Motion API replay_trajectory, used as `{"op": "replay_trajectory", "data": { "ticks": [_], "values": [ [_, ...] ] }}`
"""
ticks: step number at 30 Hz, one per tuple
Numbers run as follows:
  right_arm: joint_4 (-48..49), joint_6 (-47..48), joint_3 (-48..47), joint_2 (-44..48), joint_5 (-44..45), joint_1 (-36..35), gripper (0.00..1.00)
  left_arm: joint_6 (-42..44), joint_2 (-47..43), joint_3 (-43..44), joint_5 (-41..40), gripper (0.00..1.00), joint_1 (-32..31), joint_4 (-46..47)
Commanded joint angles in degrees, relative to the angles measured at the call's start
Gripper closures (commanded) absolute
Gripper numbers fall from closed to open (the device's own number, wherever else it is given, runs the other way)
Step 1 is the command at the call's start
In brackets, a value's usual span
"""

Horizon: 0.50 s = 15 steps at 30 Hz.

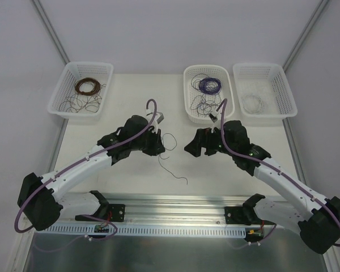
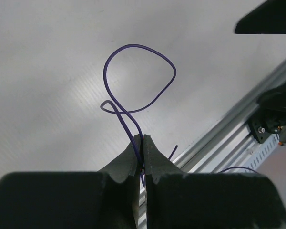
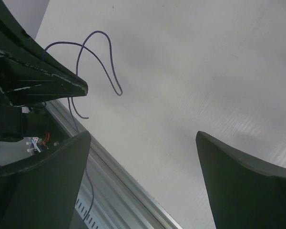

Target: Untangle the cables

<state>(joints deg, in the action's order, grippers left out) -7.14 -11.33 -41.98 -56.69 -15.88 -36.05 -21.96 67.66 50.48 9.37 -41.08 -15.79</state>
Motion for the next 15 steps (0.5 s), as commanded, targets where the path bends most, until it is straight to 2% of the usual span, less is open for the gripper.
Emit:
{"op": "replay_trajectory", "data": {
  "ticks": [1,11,15],
  "values": [
    [6.9,0.3,-3.4,-2.7,-4.2,-0.4,0.03,4.8,-2.7,2.3,7.6,1.0,-0.8,2.6],
    [11.6,1.2,-6.6,-8.4,-8.7,-1.8,0.01,6.0,-3.3,2.9,11.1,1.0,-2.5,3.0],
    [12.3,1.1,-6.9,-10.5,-8.9,-2.3,0.11,6.2,-3.1,3.7,11.2,1.0,-3.2,3.1]
  ]
}}
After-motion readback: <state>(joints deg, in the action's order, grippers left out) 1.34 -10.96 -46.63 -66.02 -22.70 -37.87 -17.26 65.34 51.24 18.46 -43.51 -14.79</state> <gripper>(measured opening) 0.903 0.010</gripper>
